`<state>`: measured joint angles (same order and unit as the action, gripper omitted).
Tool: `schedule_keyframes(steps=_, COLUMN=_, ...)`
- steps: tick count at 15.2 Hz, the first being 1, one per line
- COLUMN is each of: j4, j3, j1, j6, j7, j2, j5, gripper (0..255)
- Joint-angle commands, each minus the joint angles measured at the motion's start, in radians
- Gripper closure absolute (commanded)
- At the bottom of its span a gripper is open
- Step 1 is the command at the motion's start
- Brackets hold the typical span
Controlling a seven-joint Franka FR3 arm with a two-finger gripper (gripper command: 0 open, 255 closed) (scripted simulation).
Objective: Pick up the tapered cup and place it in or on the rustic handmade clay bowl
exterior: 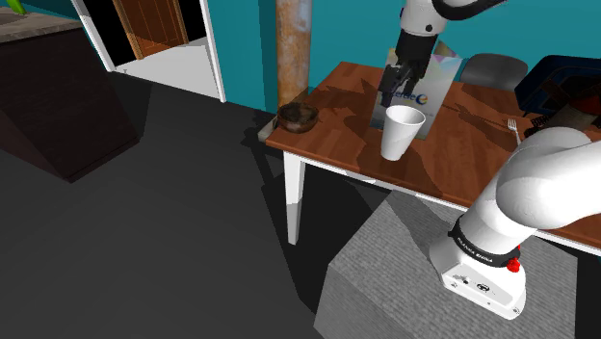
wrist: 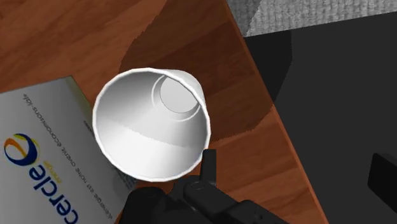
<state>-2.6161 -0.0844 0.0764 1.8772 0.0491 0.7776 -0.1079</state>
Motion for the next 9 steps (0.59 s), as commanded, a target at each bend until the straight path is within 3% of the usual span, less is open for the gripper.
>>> schedule_keyframes(steps=1, j4=-0.039, j3=-0.009, j1=0.021, j6=0.059, j7=-0.001, j2=-0.021, j5=-0.033, gripper=0)
schedule_keyframes(steps=6, j4=-0.127, j3=-0.039, j1=0.085, j6=0.222, j7=0.003, j2=-0.098, j5=-0.126, gripper=0)
schedule_keyframes(steps=9, j4=-0.154, j3=-0.046, j1=0.09, j6=0.272, j7=0.005, j2=-0.12, j5=-0.135, gripper=0)
